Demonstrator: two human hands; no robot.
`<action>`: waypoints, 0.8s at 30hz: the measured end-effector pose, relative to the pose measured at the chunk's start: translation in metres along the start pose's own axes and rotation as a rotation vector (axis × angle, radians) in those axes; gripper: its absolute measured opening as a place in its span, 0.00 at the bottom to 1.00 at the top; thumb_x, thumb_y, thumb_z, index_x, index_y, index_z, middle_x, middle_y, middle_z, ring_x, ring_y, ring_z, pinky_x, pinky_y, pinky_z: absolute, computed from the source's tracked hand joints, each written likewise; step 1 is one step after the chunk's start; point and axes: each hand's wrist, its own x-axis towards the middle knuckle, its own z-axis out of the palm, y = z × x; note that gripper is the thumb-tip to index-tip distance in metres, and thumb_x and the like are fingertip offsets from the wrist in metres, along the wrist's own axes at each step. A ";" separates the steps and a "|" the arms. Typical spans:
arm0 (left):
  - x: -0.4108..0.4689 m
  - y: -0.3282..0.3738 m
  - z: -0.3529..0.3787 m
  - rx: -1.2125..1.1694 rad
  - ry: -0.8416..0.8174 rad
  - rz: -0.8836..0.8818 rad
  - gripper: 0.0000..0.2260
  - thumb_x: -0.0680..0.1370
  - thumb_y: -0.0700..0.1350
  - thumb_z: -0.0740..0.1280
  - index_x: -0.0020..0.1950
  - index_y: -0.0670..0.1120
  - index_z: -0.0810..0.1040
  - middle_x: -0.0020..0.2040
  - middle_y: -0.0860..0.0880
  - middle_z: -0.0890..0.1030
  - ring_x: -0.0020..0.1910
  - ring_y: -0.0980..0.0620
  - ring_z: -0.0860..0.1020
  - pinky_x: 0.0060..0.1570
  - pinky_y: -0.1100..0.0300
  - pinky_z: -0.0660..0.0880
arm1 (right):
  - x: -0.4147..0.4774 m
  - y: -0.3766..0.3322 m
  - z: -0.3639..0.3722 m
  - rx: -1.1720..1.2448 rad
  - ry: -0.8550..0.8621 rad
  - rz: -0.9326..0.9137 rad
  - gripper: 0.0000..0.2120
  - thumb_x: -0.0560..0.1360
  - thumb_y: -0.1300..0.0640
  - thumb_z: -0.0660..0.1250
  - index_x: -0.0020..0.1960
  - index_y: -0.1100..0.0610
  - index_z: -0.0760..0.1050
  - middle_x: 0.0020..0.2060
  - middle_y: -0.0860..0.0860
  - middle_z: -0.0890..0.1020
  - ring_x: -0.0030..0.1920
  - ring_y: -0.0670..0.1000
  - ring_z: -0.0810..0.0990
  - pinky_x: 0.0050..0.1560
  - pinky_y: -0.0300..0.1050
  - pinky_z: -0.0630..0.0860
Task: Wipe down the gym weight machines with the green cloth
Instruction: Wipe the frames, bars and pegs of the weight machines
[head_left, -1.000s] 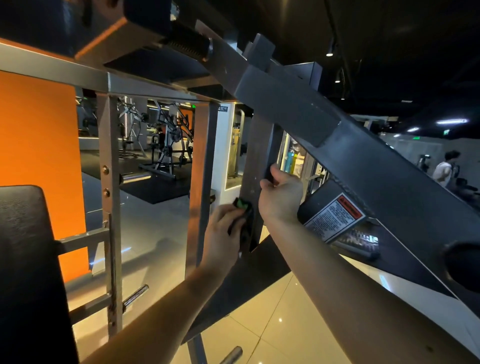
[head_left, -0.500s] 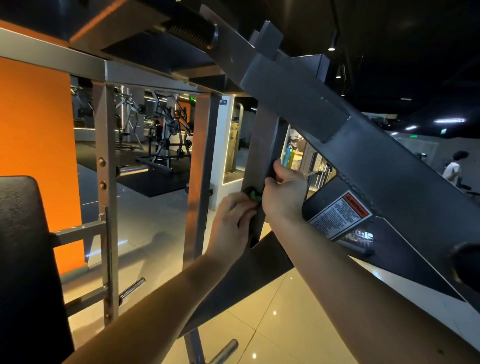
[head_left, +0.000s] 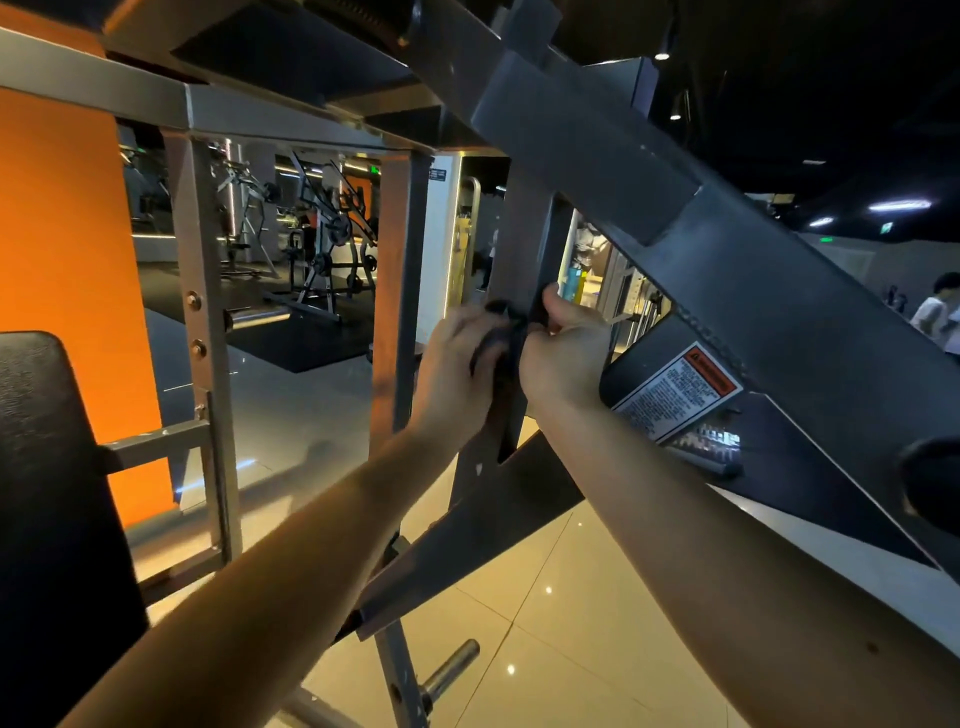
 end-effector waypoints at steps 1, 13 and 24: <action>-0.019 -0.004 0.004 -0.002 -0.005 -0.025 0.10 0.82 0.37 0.65 0.62 0.43 0.80 0.61 0.49 0.75 0.62 0.55 0.74 0.65 0.64 0.71 | 0.000 0.000 0.001 -0.019 0.000 0.001 0.23 0.79 0.70 0.65 0.71 0.56 0.76 0.67 0.53 0.76 0.68 0.49 0.75 0.72 0.44 0.71; -0.031 0.002 0.001 -0.076 0.002 -0.286 0.09 0.82 0.39 0.65 0.61 0.47 0.80 0.57 0.55 0.75 0.57 0.60 0.74 0.61 0.66 0.72 | -0.005 -0.008 -0.002 -0.045 0.004 0.023 0.22 0.80 0.71 0.64 0.72 0.58 0.74 0.70 0.54 0.72 0.70 0.50 0.71 0.43 0.14 0.63; -0.146 -0.015 0.019 -0.087 -0.144 -0.396 0.07 0.83 0.40 0.64 0.58 0.49 0.79 0.57 0.57 0.75 0.56 0.64 0.75 0.58 0.71 0.72 | -0.022 0.004 0.018 0.121 0.136 -0.001 0.24 0.78 0.75 0.63 0.70 0.57 0.77 0.67 0.52 0.72 0.62 0.44 0.72 0.53 0.20 0.66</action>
